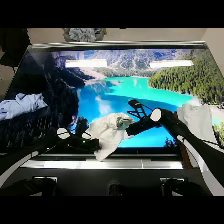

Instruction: Fold the shirts.

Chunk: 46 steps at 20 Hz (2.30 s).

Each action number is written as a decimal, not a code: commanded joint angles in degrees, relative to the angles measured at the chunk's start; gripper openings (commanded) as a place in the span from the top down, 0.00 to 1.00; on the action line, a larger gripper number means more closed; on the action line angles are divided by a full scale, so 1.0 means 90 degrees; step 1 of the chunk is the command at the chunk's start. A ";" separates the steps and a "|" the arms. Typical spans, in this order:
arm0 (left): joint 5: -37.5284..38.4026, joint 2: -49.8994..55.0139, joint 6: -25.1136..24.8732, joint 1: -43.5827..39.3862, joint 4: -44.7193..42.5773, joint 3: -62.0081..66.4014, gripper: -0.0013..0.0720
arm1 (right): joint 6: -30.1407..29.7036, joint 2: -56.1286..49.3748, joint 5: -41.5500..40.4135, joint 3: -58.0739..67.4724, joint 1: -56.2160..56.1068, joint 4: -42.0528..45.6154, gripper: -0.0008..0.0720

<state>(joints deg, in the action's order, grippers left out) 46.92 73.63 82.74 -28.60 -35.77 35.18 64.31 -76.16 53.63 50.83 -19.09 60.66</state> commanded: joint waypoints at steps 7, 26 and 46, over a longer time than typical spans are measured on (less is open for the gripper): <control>-0.0015 -0.3106 0.0386 0.1829 -0.2557 0.3874 0.95 | -0.0384 0.2635 0.0231 0.2890 0.0748 0.3172 0.91; 0.1651 -0.3524 0.0755 0.3604 -0.2817 0.5588 0.95 | -0.0219 0.3864 0.2356 0.4335 0.0789 0.3687 0.91; 0.0954 0.0527 -0.0267 0.3334 -0.2671 0.2370 0.95 | 0.0384 -0.1375 0.1037 0.4058 0.1270 0.0617 0.06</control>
<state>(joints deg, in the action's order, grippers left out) 54.37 77.32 82.46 1.39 -59.88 56.69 77.80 -91.24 53.28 86.67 -10.33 69.60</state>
